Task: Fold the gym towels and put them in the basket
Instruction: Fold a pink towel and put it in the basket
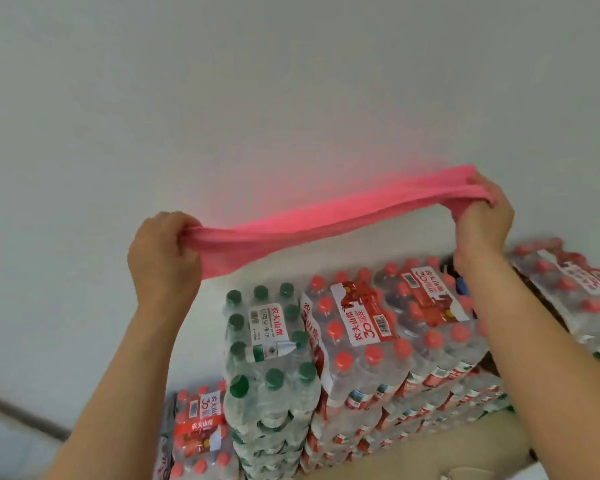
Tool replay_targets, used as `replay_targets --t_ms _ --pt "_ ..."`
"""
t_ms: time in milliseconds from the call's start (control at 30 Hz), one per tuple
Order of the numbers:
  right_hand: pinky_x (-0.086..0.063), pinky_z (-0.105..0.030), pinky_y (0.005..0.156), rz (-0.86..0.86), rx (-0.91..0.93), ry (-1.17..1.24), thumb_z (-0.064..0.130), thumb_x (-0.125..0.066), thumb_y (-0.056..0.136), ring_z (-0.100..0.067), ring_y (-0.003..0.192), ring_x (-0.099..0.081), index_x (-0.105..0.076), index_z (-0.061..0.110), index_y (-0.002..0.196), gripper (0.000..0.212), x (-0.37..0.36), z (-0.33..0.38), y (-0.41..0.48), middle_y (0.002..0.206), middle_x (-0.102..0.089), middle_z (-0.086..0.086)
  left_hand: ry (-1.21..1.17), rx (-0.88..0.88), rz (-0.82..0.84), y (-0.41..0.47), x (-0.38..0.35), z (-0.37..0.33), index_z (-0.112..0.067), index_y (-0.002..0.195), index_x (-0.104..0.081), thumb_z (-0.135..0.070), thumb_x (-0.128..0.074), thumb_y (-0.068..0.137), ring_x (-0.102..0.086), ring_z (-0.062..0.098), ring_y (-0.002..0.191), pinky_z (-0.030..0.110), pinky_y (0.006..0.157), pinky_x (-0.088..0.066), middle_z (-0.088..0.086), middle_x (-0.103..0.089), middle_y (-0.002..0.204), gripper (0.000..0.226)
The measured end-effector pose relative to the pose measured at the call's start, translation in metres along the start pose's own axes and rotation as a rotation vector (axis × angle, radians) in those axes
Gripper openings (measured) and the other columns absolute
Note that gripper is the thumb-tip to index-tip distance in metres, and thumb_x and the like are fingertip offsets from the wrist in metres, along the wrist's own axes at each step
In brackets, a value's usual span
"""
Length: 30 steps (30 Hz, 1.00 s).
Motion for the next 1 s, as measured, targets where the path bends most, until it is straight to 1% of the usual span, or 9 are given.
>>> replay_targets --t_ms 133,233,300,433,533,700,833,933,1000 --pt "-0.050 -0.038 0.090 0.158 0.025 -0.673 -0.001 -0.040 0.086 -0.030 0.107 -0.060 -0.063 0.014 0.123 0.046 0.026 -0.095 0.003 0.119 -0.065 -0.013 0.026 0.086 0.526 -0.047 -0.069 0.046 -0.017 0.090 -0.071 0.007 -0.046 0.076 -0.063 0.023 0.082 0.034 0.077 -0.049 -0.002 -0.069 0.085 0.038" --pt "-0.041 -0.029 0.074 0.271 -0.053 -1.026 -0.005 -0.042 0.086 -0.033 0.099 -0.058 -0.063 0.009 0.123 0.045 0.055 -0.143 -0.004 0.118 -0.064 -0.017 0.064 0.151 1.020 -0.088 -0.109 0.063 -0.033 0.112 -0.061 -0.006 -0.058 0.082 -0.064 0.006 0.085 0.026 0.082 -0.053 -0.017 -0.064 0.099 0.040" --pt "-0.043 -0.030 0.074 0.339 -0.029 -1.132 -0.005 -0.047 0.082 -0.029 0.090 -0.058 -0.069 0.009 0.112 0.040 0.067 -0.163 -0.002 0.110 -0.067 -0.017 0.143 0.103 1.147 -0.098 -0.131 0.063 -0.035 0.114 -0.060 -0.017 -0.062 0.081 -0.061 0.007 0.094 0.022 0.085 -0.048 -0.014 -0.063 0.108 0.037" --pt "-0.043 -0.029 0.068 0.508 0.085 -1.261 -0.006 -0.054 0.072 -0.022 0.084 -0.056 -0.070 0.007 0.092 0.029 0.083 -0.177 0.014 0.098 -0.065 -0.010 0.134 -0.128 1.000 -0.106 -0.174 0.018 -0.028 0.111 -0.062 -0.020 -0.058 0.084 -0.057 0.016 0.097 0.030 0.077 -0.047 -0.006 -0.058 0.104 0.028" --pt "-0.036 -0.028 0.074 0.609 0.202 -1.295 -0.006 -0.061 0.068 -0.020 0.091 -0.050 -0.066 0.006 0.094 0.029 0.099 -0.181 0.022 0.100 -0.060 -0.007 0.039 -0.305 0.963 -0.129 -0.212 -0.033 -0.027 0.113 -0.058 -0.023 -0.051 0.089 -0.052 0.017 0.098 0.029 0.073 -0.045 -0.005 -0.055 0.106 0.025" --pt "-0.041 -0.030 0.067 0.755 0.478 -1.195 0.023 -0.054 0.072 -0.018 0.081 -0.046 -0.061 0.011 0.084 0.018 0.117 -0.183 0.058 0.087 -0.054 -0.001 0.155 -0.436 0.893 -0.170 -0.275 -0.093 -0.030 0.108 -0.056 -0.045 -0.058 0.073 -0.051 0.020 0.092 0.033 0.070 -0.042 -0.005 -0.053 0.100 0.038" --pt "-0.046 -0.031 0.066 0.837 0.714 -1.054 0.022 -0.049 0.073 -0.016 0.080 -0.044 -0.065 0.007 0.086 0.025 0.118 -0.174 0.088 0.081 -0.058 -0.004 0.226 -0.341 0.777 -0.182 -0.303 -0.126 -0.029 0.105 -0.060 -0.036 -0.055 0.068 -0.052 0.022 0.083 0.033 0.063 -0.041 -0.002 -0.055 0.092 0.038" --pt "-0.042 -0.028 0.066 0.896 0.837 -1.026 0.015 -0.051 0.070 -0.018 0.078 -0.047 -0.066 0.007 0.089 0.025 0.130 -0.171 0.105 0.081 -0.058 -0.004 0.093 -0.172 0.689 -0.175 -0.300 -0.124 -0.022 0.104 -0.066 -0.021 -0.050 0.069 -0.056 0.023 0.078 0.034 0.061 -0.048 -0.001 -0.059 0.091 0.038" --pt "-0.044 -0.032 0.060 0.960 0.828 -1.031 0.007 -0.059 0.063 -0.019 0.073 -0.047 -0.062 0.011 0.083 0.021 0.141 -0.174 0.114 0.077 -0.056 -0.002 0.020 -0.110 0.701 -0.170 -0.291 -0.127 -0.024 0.104 -0.067 -0.017 -0.056 0.074 -0.060 0.015 0.075 0.027 0.063 -0.050 -0.005 -0.065 0.092 0.033"
Point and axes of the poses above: each hand's wrist, its own y-axis towards the middle knuckle, its own x-axis out of the back of the hand, z = x × y, the point moved 3 cm from there along y, towards the middle knuckle
